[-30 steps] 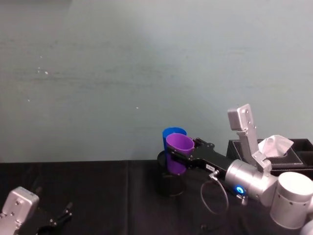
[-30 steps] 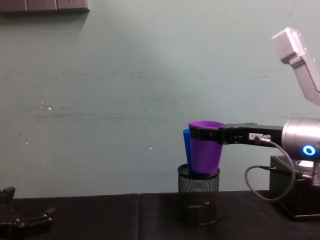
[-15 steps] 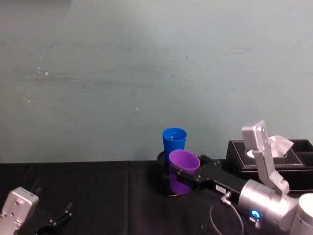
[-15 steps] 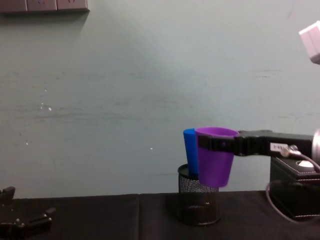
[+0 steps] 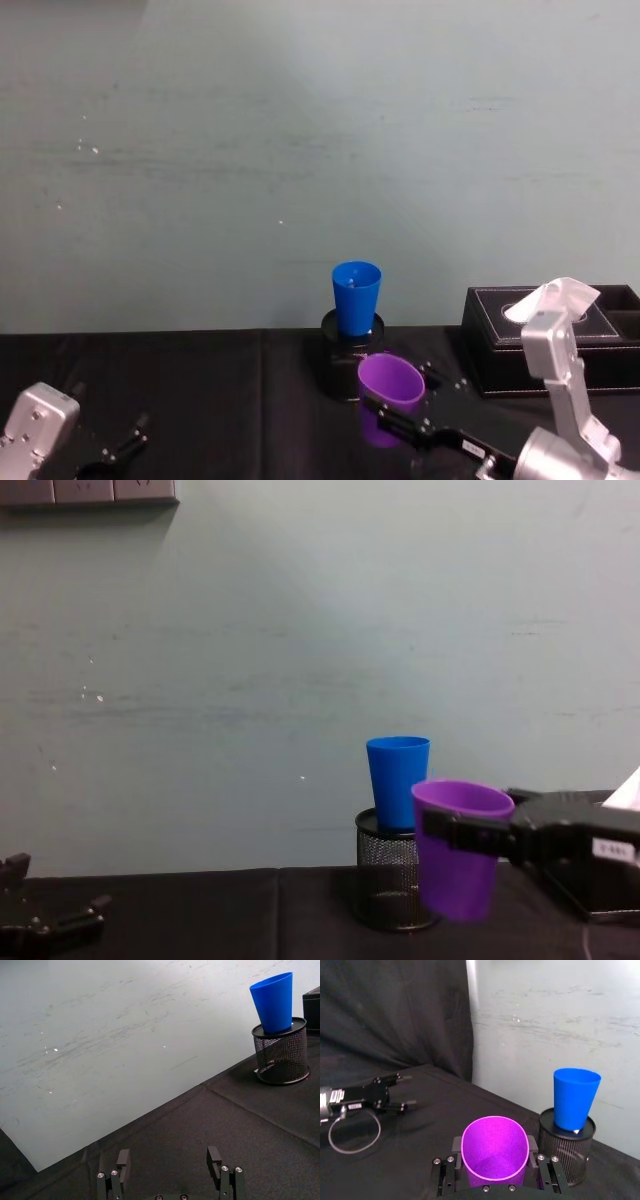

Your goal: Pick up one cup with a gripper and tap it against the other cup.

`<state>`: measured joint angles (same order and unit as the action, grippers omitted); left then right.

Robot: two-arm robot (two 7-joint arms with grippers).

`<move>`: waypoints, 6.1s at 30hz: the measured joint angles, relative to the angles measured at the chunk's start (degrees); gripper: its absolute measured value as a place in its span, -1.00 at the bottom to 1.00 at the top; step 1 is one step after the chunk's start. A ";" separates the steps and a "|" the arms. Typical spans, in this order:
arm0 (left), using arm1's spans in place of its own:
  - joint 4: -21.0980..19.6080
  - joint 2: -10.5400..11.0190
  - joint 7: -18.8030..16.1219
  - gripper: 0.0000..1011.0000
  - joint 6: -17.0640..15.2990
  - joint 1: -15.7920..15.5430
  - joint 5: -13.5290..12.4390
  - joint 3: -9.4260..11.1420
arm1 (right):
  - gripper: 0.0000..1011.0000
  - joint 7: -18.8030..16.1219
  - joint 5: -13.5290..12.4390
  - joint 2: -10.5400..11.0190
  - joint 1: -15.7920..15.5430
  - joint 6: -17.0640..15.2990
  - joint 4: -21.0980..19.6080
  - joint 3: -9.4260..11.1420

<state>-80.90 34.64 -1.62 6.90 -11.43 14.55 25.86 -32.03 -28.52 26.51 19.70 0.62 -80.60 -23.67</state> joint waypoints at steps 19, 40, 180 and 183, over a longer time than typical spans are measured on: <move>0.00 0.00 0.00 0.98 0.00 0.00 0.00 0.00 | 0.45 -1.11 1.03 1.74 -4.81 4.07 -0.04 0.04; 0.00 0.00 0.00 0.98 0.00 0.00 0.00 0.00 | 0.45 -1.88 3.70 -1.90 -3.22 7.06 7.67 -1.53; 0.00 0.00 0.00 0.98 0.00 0.00 0.00 0.00 | 0.98 25.53 14.58 -9.16 -11.61 8.70 1.63 12.67; 0.00 0.00 0.00 0.98 0.00 0.00 0.00 0.00 | 0.98 25.51 14.58 -9.16 -11.61 8.70 1.63 12.67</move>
<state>-80.90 34.65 -1.62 6.90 -11.43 14.55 25.86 -6.52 -13.94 17.35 8.09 9.32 -78.97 -11.00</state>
